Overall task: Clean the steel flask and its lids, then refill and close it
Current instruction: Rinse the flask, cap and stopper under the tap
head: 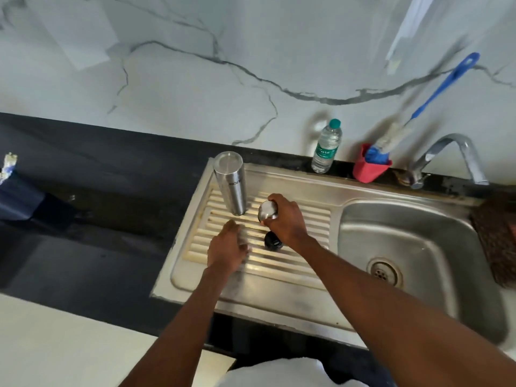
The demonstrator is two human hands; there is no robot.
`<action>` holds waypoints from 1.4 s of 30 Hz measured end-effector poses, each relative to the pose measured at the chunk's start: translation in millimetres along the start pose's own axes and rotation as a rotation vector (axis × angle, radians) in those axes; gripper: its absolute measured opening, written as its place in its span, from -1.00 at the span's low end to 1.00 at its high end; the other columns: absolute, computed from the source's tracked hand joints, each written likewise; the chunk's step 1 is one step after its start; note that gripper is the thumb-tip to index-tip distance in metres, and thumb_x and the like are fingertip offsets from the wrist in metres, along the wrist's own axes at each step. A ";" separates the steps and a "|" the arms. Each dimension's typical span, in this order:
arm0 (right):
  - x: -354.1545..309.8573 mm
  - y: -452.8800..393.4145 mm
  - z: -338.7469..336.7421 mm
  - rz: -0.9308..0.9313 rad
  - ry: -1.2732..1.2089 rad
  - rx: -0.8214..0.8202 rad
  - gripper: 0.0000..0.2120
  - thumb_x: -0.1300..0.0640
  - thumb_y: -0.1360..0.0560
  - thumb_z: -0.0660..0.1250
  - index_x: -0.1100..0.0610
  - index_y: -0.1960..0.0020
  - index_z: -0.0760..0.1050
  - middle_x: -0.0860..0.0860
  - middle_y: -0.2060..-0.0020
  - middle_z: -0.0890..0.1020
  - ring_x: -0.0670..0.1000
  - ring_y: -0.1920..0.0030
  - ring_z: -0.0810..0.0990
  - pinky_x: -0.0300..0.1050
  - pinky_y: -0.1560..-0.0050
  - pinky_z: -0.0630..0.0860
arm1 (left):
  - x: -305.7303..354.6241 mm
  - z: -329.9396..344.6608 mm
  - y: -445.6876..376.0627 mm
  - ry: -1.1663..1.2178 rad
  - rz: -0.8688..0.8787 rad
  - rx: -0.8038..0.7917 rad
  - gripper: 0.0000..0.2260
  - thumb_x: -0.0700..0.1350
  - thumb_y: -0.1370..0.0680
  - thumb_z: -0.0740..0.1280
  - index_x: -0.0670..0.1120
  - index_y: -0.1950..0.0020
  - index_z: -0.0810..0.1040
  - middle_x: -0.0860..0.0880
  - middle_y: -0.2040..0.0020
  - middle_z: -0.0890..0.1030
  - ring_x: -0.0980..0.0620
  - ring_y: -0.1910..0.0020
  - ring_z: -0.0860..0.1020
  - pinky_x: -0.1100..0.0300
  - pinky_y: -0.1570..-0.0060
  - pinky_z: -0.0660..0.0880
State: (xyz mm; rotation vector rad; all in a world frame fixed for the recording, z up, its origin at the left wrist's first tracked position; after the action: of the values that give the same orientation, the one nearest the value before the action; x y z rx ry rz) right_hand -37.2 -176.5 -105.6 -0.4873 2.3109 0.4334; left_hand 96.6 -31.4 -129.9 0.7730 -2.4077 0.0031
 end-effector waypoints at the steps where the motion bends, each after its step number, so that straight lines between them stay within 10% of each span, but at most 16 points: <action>1: 0.2 -4.2 7.2 0.008 0.017 -0.004 -0.31 -0.06 -0.25 0.58 -0.19 -0.33 0.42 0.02 -0.12 0.62 0.09 -0.10 0.61 -0.03 -0.10 0.59 | -3.5 2.4 2.0 -0.002 -0.012 0.000 -0.64 -0.02 -0.56 0.43 0.16 -0.34 0.46 0.12 -0.17 0.64 -0.03 -0.03 0.67 0.00 -0.05 0.64; 7: -3.6 -18.8 22.2 0.020 0.086 0.009 -0.35 -0.05 -0.27 0.59 -0.19 -0.29 0.41 0.02 -0.07 0.65 0.11 -0.09 0.61 0.05 -0.02 0.63 | -3.7 -10.3 -3.0 -0.039 -0.052 0.041 -0.66 -0.01 -0.59 0.43 0.16 -0.37 0.54 0.14 0.09 0.63 0.11 0.14 0.59 0.20 0.09 0.42; 13: -4.3 -4.9 12.5 -0.031 0.066 0.059 -0.31 0.03 -0.42 0.55 0.03 -0.49 0.37 -0.02 -0.36 0.53 0.11 -0.30 0.47 0.04 -0.25 0.50 | -6.7 -11.1 -6.8 -0.097 -0.030 0.028 -0.55 0.06 -0.53 0.50 0.17 -0.40 0.52 0.05 -0.07 0.70 -0.07 -0.07 0.66 0.09 -0.04 0.54; 17: 3.5 34.3 -4.9 -0.130 0.052 0.240 -0.74 0.00 -0.51 0.49 -0.01 -0.18 0.61 -0.10 -0.12 0.59 0.04 -0.19 0.52 -0.11 -0.15 0.46 | -7.8 -9.8 -9.4 -0.119 -0.023 0.039 -0.53 0.10 -0.51 0.52 0.18 -0.40 0.52 0.02 -0.09 0.71 -0.10 -0.10 0.67 0.05 -0.07 0.58; 22: 16.4 56.5 6.7 -0.220 0.305 0.019 -0.37 -0.30 -0.38 0.51 -0.13 -0.39 0.47 -0.12 -0.31 0.49 0.03 -0.29 0.39 -0.01 -0.26 0.45 | -8.3 -8.2 -10.5 -0.143 -0.024 0.050 -0.49 0.13 -0.48 0.55 0.19 -0.40 0.53 0.00 -0.07 0.72 -0.14 -0.10 0.67 0.06 -0.05 0.56; 27: 25.3 60.0 21.8 -0.240 0.387 -0.120 -0.42 0.00 -0.43 0.54 -0.10 -0.41 0.45 -0.11 -0.30 0.53 0.11 -0.27 0.49 0.05 -0.25 0.50 | -8.0 -6.6 -8.7 -0.119 -0.042 0.029 -0.49 0.11 -0.48 0.55 0.20 -0.40 0.53 0.03 -0.10 0.71 -0.12 -0.12 0.66 0.09 -0.05 0.53; 35: 80.4 99.6 -45.3 0.285 -0.694 0.239 -0.66 0.03 -0.44 0.59 0.01 -0.16 0.60 -0.05 0.01 0.73 -0.02 -0.02 0.70 -0.15 0.07 0.57 | 6.6 0.7 7.1 -0.122 0.038 0.075 -0.59 -0.06 -0.57 0.43 0.08 -0.41 0.50 -0.02 -0.11 0.69 -0.12 -0.08 0.67 -0.04 -0.06 0.62; 42: 147.1 132.3 -123.7 0.479 -0.936 0.383 -0.75 -0.02 -0.55 0.48 0.04 -0.18 0.60 0.04 -0.01 0.75 0.03 0.02 0.75 -0.06 0.13 0.56 | 75.0 50.2 32.0 -0.169 0.470 0.226 -0.47 -0.20 -0.48 0.39 -0.19 -0.47 0.50 -0.20 -0.43 0.52 -0.22 -0.42 0.47 -0.15 -0.40 0.43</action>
State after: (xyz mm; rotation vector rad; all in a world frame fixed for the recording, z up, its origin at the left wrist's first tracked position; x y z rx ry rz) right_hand -268.7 -147.5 -104.3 0.4100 1.4991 0.3245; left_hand 3.6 -53.3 -124.3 0.2919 -2.7288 0.4181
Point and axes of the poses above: each hand's wrist, its own y-axis away from the middle knuckle, its own z-axis out of the palm, x = y × z, the point moved 5 cm from there along -y, towards the middle knuckle
